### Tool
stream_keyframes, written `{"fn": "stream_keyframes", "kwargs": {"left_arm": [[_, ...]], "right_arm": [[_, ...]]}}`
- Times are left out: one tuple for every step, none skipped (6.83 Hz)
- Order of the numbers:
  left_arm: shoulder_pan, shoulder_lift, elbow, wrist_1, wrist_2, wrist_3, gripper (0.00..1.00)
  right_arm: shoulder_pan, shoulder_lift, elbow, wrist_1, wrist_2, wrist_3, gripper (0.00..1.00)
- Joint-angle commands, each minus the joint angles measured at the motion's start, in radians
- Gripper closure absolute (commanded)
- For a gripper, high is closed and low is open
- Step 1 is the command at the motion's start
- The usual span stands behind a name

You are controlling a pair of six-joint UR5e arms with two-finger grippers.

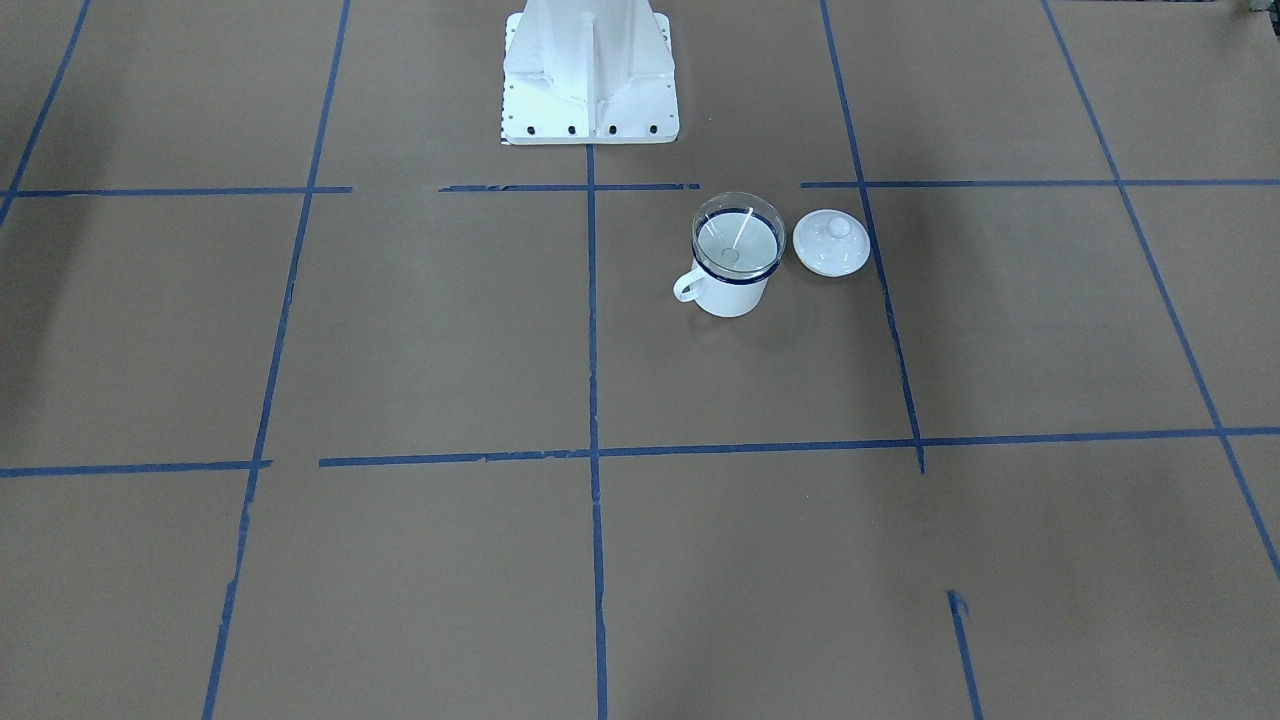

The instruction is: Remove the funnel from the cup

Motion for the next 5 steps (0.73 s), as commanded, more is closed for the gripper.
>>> {"fn": "stream_keyframes", "kwargs": {"left_arm": [[0.002,-0.002,0.007,0.003,0.002,-0.008,0.00],[0.000,0.004,0.001,0.002,0.002,-0.007,0.00],[0.000,-0.001,-0.004,0.000,0.005,-0.007,0.00],[0.000,-0.002,0.011,-0.007,0.002,-0.010,0.00],[0.000,0.004,0.015,-0.010,0.007,-0.024,0.00]], "right_arm": [[0.000,0.001,-0.001,0.000,0.000,0.000,0.00],[0.000,0.000,0.000,0.000,0.000,0.000,0.00],[0.000,0.000,-0.001,0.000,0.000,0.000,0.00],[0.000,0.000,-0.001,0.000,0.000,0.000,0.00],[0.000,0.000,0.000,0.000,0.000,0.000,0.00]]}}
